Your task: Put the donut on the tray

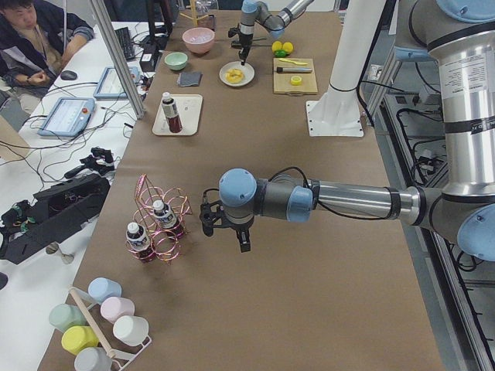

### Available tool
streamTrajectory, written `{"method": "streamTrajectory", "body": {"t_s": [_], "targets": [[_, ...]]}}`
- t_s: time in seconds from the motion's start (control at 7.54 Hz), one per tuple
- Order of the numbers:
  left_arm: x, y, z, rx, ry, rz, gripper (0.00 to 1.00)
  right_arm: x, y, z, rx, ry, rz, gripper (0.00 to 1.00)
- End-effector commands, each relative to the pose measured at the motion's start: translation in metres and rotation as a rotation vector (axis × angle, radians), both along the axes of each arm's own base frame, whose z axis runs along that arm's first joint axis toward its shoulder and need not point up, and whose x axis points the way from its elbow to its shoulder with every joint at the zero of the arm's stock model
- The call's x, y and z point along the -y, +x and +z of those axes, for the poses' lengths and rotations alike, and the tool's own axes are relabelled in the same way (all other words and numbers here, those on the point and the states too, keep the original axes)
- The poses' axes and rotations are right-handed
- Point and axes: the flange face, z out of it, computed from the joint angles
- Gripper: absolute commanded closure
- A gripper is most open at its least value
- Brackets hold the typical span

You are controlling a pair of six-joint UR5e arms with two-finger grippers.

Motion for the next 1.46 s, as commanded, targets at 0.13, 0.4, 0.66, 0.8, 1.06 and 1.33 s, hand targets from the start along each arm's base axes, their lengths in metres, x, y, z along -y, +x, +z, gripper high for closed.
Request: {"method": "streamTrajectory", "body": {"t_s": [0.13, 0.4, 0.66, 0.8, 1.06, 1.33], "targets": [[-0.001, 0.000, 0.002, 0.000, -0.004, 0.000, 0.02, 0.060, -0.020, -0.057, 0.071, -0.010, 0.088, 1.00], [-0.001, 0.001, 0.003, 0.000, -0.007, 0.001, 0.02, 0.125, -0.061, -0.112, 0.084, -0.125, 0.192, 1.00], [-0.005, 0.000, 0.006, 0.001, -0.013, 0.001, 0.02, 0.163, -0.083, -0.176, 0.045, -0.217, 0.240, 1.00], [-0.007, 0.000, 0.008, 0.001, -0.019, 0.001, 0.02, 0.180, -0.101, -0.193, 0.046, -0.268, 0.274, 1.00], [-0.010, 0.000, 0.010, 0.001, -0.022, 0.001, 0.02, 0.206, -0.151, -0.221, 0.020, -0.308, 0.374, 1.00], [-0.011, -0.001, 0.010, 0.001, -0.024, 0.000, 0.02, 0.212, -0.190, -0.238, -0.008, -0.301, 0.385, 1.00]]}}
